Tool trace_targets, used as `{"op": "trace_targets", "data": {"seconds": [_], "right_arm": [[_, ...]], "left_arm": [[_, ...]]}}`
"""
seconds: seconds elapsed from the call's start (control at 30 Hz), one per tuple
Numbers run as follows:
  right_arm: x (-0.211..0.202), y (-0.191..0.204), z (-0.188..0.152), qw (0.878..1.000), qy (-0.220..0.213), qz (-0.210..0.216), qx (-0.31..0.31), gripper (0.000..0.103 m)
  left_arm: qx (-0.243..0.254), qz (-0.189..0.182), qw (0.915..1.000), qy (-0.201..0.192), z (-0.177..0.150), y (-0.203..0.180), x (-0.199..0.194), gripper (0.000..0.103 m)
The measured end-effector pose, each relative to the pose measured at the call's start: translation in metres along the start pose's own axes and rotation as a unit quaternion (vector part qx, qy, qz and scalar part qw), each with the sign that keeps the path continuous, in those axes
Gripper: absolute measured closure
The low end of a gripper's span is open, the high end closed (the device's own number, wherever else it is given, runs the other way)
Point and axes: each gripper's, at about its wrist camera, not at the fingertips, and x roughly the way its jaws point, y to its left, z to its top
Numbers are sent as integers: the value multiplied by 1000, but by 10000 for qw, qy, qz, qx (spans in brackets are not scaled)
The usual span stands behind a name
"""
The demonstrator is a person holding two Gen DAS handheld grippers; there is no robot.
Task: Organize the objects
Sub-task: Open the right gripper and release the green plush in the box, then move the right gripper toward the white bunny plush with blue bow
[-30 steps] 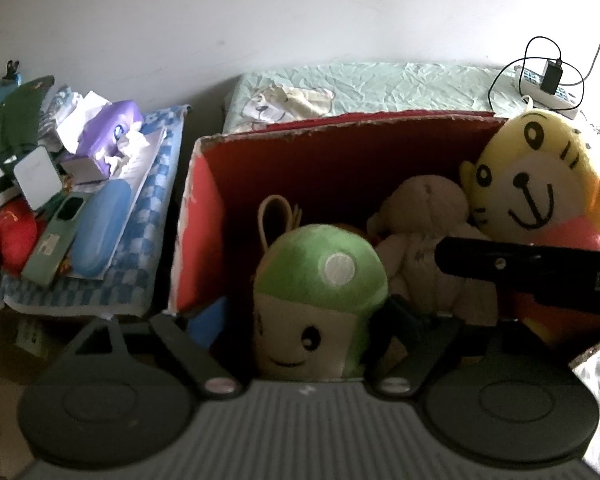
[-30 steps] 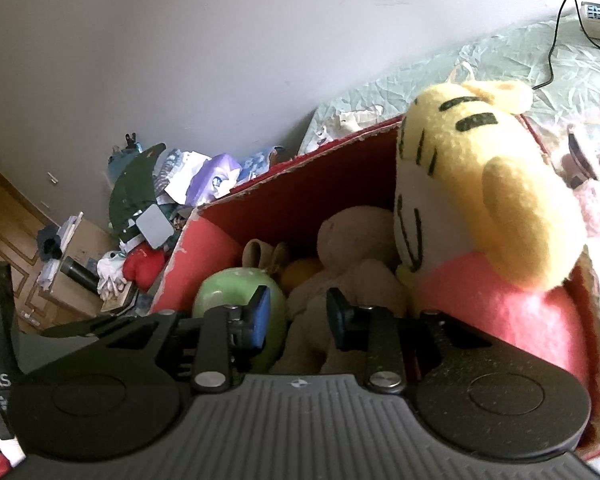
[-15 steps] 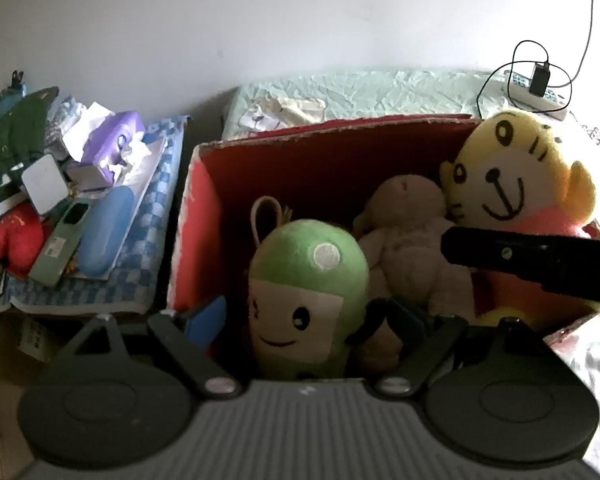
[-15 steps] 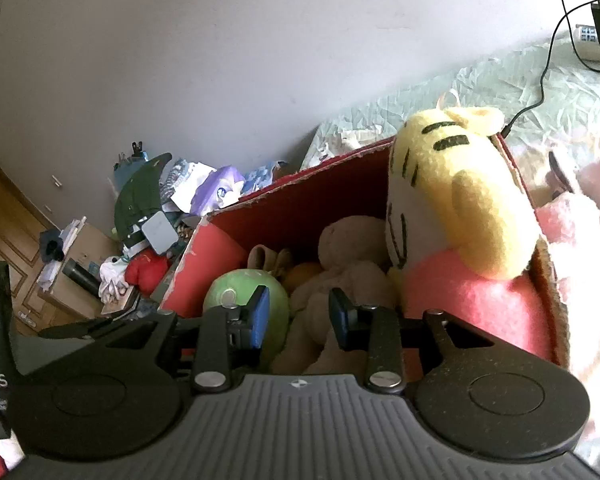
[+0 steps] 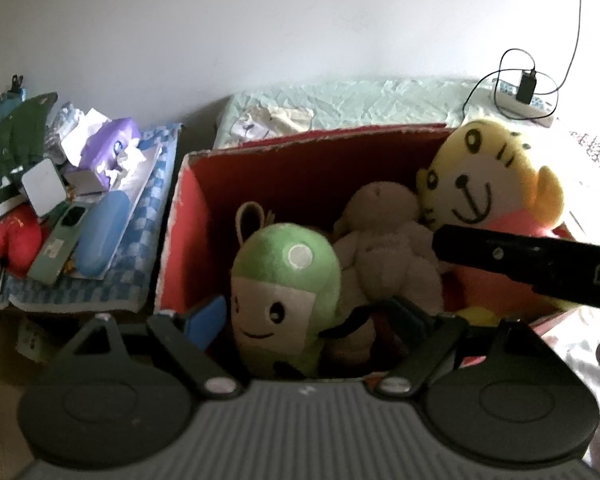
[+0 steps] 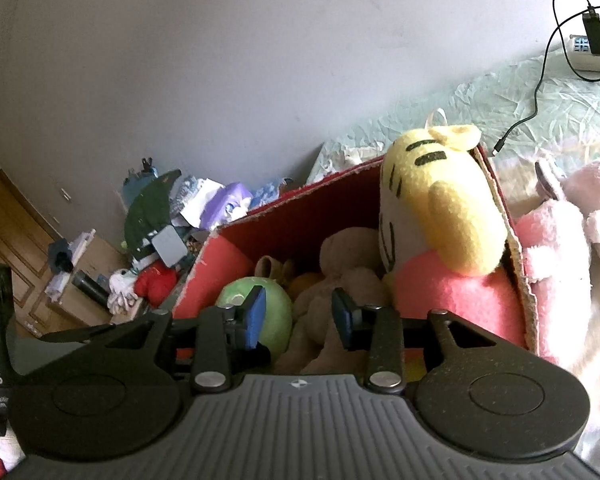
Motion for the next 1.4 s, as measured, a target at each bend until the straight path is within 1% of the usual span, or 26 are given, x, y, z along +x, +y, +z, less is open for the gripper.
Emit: {"op": "trace_targets", "data": {"seconds": [0.1,0.23,0.37,0.5,0.63,0.87,1.0,1.2,1.4], "right_arm": [[-6,-2,0,9999,-79,89,67,63],[-15,-6,0,9996,-162,190,155,63],[-25,-12,-1,9989,-213,311,268,61],[-35,-22,-1,9979,-242,412,429,60],[-45,-32,1,9973,-255,469,505,60],[-69,-50,7,9967,-312,558,496,60],[-83,-70,11,9964,-325,506,592,60],[-105,-104,16,9953,-392,363,809,60],[-121,-140,15,9930,-379,112,1109,60]], "left_arm": [[33,-62,9999,-73,1,-5,-6,14],[18,-253,9996,-80,3,-11,-10,13],[77,-295,9994,-141,4,-20,-15,13],[72,-441,9987,-251,6,-29,-25,13],[143,-479,9981,-348,7,-42,-31,11],[145,-581,9974,-391,12,-73,-35,11],[183,-606,9971,-426,15,-93,-36,13],[299,-741,9956,-495,21,-125,-39,14],[426,-1102,9908,-655,28,-158,-42,14]]}}
